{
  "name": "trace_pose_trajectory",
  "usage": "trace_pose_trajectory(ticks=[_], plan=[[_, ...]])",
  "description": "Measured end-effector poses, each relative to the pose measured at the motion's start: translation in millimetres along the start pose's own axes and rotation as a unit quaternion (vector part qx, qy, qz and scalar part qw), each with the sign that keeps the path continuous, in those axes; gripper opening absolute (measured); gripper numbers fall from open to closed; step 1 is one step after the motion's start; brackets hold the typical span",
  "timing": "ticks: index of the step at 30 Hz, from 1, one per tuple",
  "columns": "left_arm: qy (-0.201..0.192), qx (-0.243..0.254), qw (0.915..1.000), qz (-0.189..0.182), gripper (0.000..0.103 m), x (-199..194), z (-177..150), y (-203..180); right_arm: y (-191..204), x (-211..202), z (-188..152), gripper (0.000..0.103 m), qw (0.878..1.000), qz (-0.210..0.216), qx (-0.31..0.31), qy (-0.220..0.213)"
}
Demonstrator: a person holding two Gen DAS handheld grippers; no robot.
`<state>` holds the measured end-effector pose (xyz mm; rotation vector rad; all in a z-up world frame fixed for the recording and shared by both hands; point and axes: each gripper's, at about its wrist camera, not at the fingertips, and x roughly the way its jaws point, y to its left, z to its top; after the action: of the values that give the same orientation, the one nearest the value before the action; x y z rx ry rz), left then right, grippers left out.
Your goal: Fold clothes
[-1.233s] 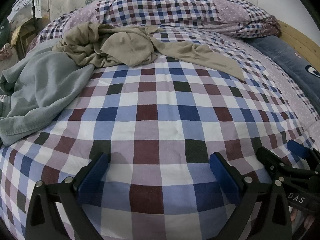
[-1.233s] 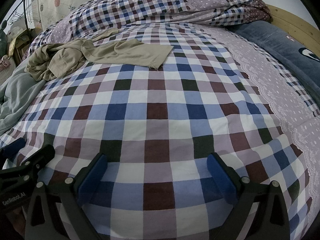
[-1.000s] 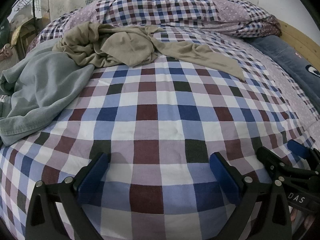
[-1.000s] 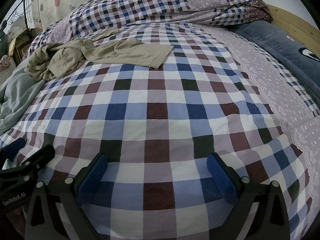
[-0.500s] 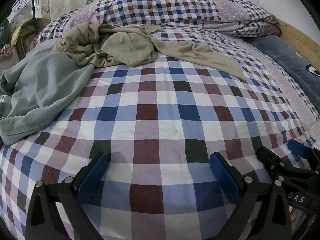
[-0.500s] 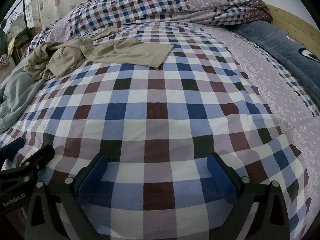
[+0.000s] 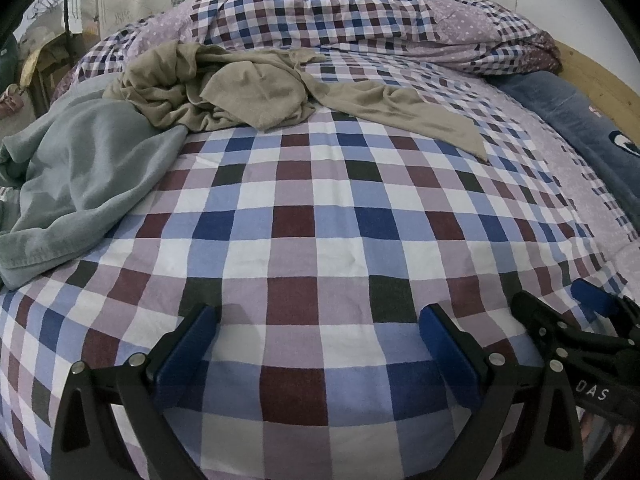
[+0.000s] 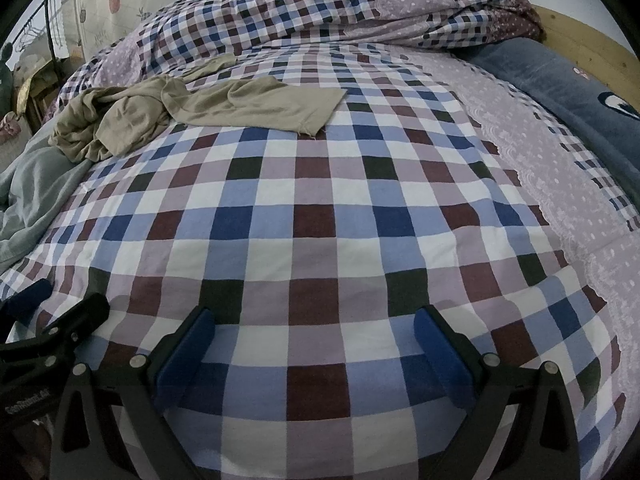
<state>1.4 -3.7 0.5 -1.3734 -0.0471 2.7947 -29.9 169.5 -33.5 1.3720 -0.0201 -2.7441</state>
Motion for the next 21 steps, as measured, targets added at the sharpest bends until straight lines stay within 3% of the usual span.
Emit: trace_pose_trajectory(ticks=[7, 13, 21], plan=[[-0.003, -0.002, 0.9999, -0.012, 0.103, -9.2, -3.8, 3.1, 2.1, -1.1, 0.4, 0.102, 1.0, 0.003, 0.004, -0.003], [0.0, 0.0, 0.9996, -0.028, 0.103, -18.3, -4.2, 6.5, -7.2, -5.9, 2.6, 0.102, 0.998, 0.056, 0.038, -0.013], [-0.001, -0.001, 1.0, -0.009, 0.103, -29.1, 0.6, 18.8, -20.6, -12.5, 5.7, 0.097, 0.987, 0.13, 0.087, -0.026]])
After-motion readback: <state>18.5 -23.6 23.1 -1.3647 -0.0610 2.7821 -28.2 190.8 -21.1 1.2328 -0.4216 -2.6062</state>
